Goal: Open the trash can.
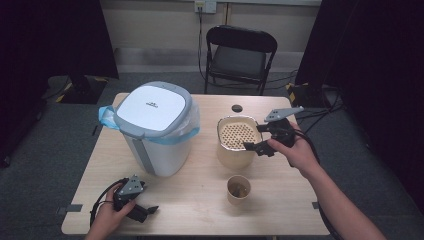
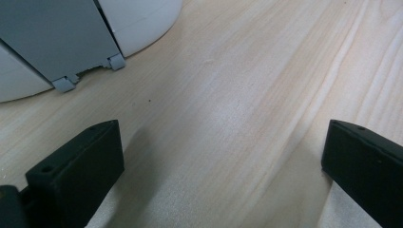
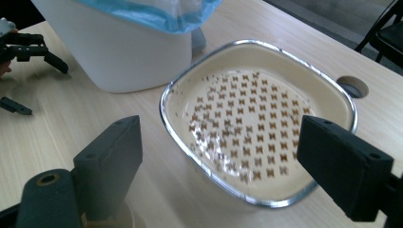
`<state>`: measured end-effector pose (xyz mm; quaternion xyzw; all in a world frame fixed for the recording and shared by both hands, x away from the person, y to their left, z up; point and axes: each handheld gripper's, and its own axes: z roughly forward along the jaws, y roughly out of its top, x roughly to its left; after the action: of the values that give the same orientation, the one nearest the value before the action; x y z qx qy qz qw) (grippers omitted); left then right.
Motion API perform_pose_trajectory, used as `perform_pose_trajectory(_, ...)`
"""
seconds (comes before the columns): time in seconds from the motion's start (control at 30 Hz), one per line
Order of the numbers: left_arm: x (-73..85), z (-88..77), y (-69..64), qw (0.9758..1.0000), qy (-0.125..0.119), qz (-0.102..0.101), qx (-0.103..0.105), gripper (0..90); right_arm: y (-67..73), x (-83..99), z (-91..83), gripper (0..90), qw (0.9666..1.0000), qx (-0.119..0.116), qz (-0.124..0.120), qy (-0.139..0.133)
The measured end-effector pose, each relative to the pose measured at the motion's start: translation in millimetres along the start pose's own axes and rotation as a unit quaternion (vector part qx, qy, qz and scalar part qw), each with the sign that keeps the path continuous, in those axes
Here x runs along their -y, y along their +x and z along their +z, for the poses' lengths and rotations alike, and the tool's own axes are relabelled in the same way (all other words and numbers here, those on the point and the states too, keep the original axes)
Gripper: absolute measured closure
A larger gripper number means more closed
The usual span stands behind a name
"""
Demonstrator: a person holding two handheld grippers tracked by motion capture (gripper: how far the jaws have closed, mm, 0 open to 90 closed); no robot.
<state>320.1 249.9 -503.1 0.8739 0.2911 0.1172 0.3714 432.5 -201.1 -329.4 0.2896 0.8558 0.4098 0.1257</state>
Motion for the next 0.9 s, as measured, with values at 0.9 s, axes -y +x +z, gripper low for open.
perform_pose_trajectory(0.9,-0.3,-0.5,0.6,1.0000,0.002,0.004,0.000,0.0,-1.0,-65.6,54.8,15.0,0.9993,-0.025,-0.023,-0.017)
